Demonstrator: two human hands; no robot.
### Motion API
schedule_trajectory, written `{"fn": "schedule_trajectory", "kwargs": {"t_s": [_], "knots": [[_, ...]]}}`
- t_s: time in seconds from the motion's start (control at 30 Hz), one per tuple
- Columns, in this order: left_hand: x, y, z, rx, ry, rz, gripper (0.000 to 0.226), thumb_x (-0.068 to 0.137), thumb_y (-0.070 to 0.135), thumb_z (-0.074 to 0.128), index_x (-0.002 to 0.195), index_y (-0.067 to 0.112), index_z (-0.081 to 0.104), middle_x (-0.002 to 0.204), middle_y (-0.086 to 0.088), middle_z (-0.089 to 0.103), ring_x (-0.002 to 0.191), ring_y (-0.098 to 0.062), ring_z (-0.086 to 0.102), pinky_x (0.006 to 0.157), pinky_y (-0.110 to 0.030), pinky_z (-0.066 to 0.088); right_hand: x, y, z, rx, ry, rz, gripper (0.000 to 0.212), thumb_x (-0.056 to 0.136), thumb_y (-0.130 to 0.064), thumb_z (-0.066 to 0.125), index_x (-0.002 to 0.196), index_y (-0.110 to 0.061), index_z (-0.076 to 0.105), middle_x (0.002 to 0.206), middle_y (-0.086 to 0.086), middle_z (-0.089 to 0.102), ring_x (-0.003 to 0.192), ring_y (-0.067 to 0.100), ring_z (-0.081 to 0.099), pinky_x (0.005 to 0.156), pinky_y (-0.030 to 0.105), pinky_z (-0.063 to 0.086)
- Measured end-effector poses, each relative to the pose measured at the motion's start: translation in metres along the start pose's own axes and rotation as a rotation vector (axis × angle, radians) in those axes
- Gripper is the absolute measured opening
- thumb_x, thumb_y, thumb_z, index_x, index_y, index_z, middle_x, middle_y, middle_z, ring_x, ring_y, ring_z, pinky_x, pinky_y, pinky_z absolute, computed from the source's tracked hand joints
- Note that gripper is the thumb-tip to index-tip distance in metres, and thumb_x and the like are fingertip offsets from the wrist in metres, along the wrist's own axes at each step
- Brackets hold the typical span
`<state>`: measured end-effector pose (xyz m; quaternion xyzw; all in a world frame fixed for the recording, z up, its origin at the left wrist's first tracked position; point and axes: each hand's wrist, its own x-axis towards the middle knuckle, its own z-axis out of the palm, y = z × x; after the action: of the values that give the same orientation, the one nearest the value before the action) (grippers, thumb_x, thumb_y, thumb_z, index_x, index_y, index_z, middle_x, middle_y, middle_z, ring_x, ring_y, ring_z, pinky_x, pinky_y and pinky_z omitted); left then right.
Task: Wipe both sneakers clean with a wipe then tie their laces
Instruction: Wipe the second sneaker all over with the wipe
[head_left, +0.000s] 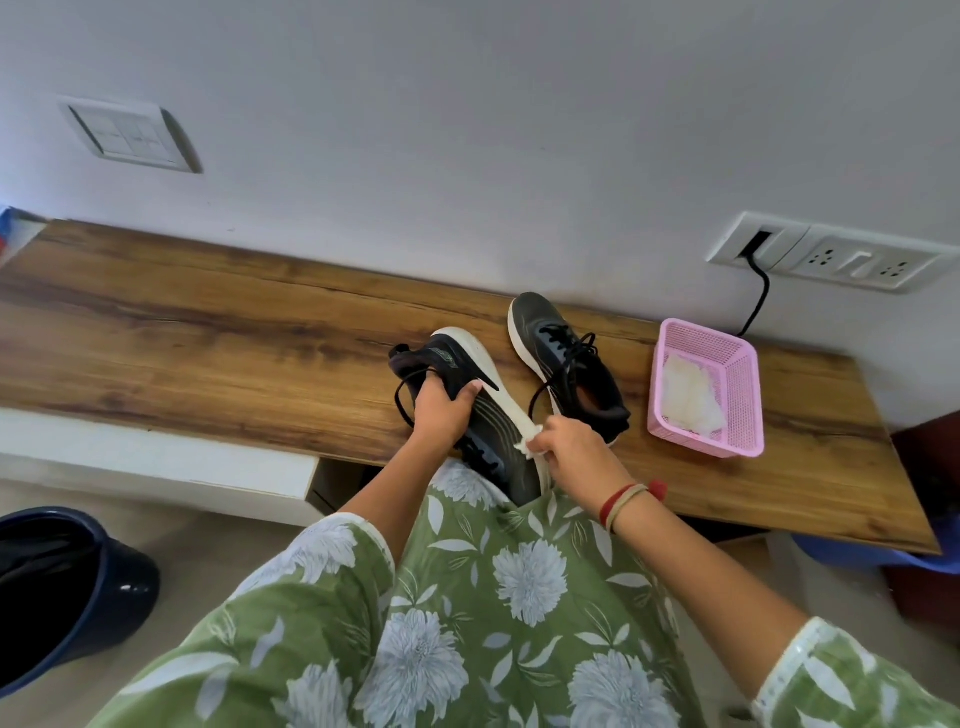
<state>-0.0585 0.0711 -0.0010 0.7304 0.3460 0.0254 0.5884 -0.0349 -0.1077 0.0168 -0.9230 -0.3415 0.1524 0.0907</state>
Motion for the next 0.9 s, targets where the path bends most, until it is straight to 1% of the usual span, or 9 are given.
{"fn": "schedule_trajectory", "kwargs": {"t_s": [0.1,0.13,0.2,0.27,0.3,0.47,0.73,0.83,0.9], "knots": [[0.001,0.001,0.001,0.02,0.005,-0.006,0.052,0.092,0.026,0.061,0.135,0.005,0.04,0.134,-0.014,0.052,0.126,-0.032,0.047,0.104,-0.04,0.039,-0.009,-0.001,-0.008,0.038,-0.069,0.033,0.031,0.089,0.0,0.048,0.107,-0.015,0.068,0.106,0.006,0.059,0.1,0.024,0.057,0.086,0.029,0.043],[0.001,0.001,0.001,0.02,0.007,-0.012,0.052,0.092,0.026,0.061,0.135,0.005,0.04,0.134,-0.014,0.052,0.126,-0.032,0.047,0.103,-0.04,0.039,-0.007,-0.003,-0.012,0.127,-0.029,0.053,0.028,0.09,-0.003,0.049,0.106,-0.015,0.069,0.106,0.005,0.061,0.099,0.022,0.058,0.088,0.029,0.045],[0.002,-0.001,-0.001,0.012,0.013,-0.023,0.052,0.092,0.025,0.061,0.135,0.005,0.04,0.134,-0.015,0.052,0.126,-0.032,0.047,0.104,-0.04,0.039,0.006,-0.011,-0.023,0.325,0.142,0.122,0.024,0.09,-0.006,0.053,0.105,-0.015,0.069,0.107,0.001,0.063,0.098,0.016,0.059,0.09,0.027,0.046],[0.002,-0.002,-0.002,-0.003,0.019,-0.032,0.053,0.091,0.025,0.062,0.135,0.005,0.04,0.135,-0.015,0.051,0.126,-0.031,0.047,0.105,-0.041,0.039,0.027,-0.017,-0.03,0.368,0.288,0.15,0.023,0.089,-0.006,0.055,0.104,-0.014,0.07,0.107,0.001,0.065,0.098,0.015,0.059,0.092,0.027,0.045],[0.002,-0.002,-0.003,-0.007,0.021,-0.034,0.054,0.091,0.025,0.063,0.135,0.005,0.04,0.135,-0.015,0.051,0.126,-0.031,0.047,0.105,-0.041,0.039,0.037,-0.02,-0.03,0.364,0.301,0.146,0.023,0.088,-0.005,0.056,0.104,-0.012,0.07,0.107,0.002,0.067,0.1,0.016,0.059,0.093,0.028,0.044],[0.003,-0.002,-0.004,0.005,0.032,-0.038,0.053,0.091,0.024,0.063,0.134,0.003,0.041,0.134,-0.016,0.052,0.125,-0.031,0.047,0.103,-0.037,0.038,0.057,-0.022,-0.01,0.236,0.107,0.035,0.028,0.087,-0.002,0.05,0.104,-0.01,0.071,0.103,0.01,0.064,0.099,0.026,0.059,0.091,0.039,0.044],[0.004,-0.003,-0.003,0.018,0.014,-0.021,0.056,0.091,0.026,0.062,0.137,0.005,0.039,0.136,-0.014,0.05,0.128,-0.03,0.045,0.105,-0.037,0.037,0.012,-0.003,0.006,0.132,0.15,0.013,0.027,0.09,-0.001,0.048,0.106,-0.007,0.068,0.1,0.011,0.06,0.095,0.028,0.057,0.082,0.039,0.046],[0.003,-0.005,-0.004,-0.006,0.015,-0.033,0.057,0.091,0.026,0.062,0.138,0.005,0.038,0.137,-0.014,0.049,0.127,-0.031,0.045,0.106,-0.039,0.038,-0.009,-0.003,0.011,0.115,0.161,0.001,0.028,0.089,0.002,0.048,0.108,-0.005,0.067,0.102,0.012,0.059,0.097,0.028,0.056,0.085,0.037,0.046],[0.001,-0.005,-0.004,-0.019,0.018,-0.038,0.057,0.091,0.027,0.063,0.138,0.006,0.038,0.137,-0.014,0.05,0.127,-0.031,0.046,0.106,-0.041,0.038,-0.018,-0.004,0.013,0.071,0.116,0.018,0.031,0.089,0.004,0.047,0.112,-0.007,0.065,0.106,0.01,0.058,0.1,0.026,0.055,0.088,0.034,0.044]]}}
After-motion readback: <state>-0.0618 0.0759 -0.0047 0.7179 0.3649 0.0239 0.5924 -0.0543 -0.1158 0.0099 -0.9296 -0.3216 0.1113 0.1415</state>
